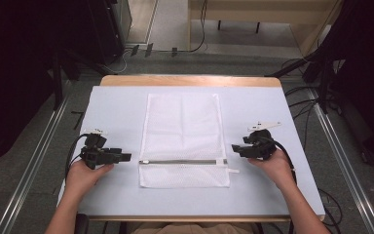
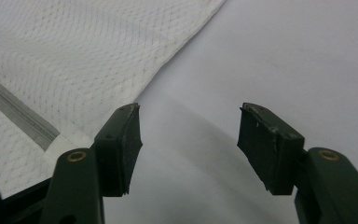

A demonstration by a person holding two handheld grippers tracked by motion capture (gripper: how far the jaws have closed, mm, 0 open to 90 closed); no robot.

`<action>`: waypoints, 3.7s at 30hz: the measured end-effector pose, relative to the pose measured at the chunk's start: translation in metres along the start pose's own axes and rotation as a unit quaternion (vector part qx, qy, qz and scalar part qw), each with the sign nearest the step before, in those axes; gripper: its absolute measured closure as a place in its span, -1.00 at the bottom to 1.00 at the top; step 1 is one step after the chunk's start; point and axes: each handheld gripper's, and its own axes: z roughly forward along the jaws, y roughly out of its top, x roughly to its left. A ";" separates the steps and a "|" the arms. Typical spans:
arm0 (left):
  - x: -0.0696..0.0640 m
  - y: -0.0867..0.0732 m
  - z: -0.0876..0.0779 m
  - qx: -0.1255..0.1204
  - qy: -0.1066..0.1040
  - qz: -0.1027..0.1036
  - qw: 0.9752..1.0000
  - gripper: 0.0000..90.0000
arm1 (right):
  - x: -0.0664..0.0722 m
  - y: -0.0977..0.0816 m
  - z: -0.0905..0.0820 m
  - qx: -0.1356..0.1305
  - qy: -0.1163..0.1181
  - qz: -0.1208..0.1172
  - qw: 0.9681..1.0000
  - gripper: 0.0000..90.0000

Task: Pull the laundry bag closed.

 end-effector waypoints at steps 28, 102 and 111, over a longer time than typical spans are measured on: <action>-0.012 -0.006 -0.011 -0.004 0.008 0.012 1.000 -0.12 | 0.032 0.014 -0.006 -0.003 0.022 -0.038 0.999 -0.06; -0.006 -0.010 -0.013 -0.010 0.015 0.009 1.000 -0.08 | 0.148 0.078 0.049 0.026 0.108 -0.138 0.984 0.06; -0.004 -0.010 -0.013 -0.011 0.016 0.008 1.000 -0.07 | 0.164 0.081 0.062 0.028 0.120 -0.143 0.982 0.10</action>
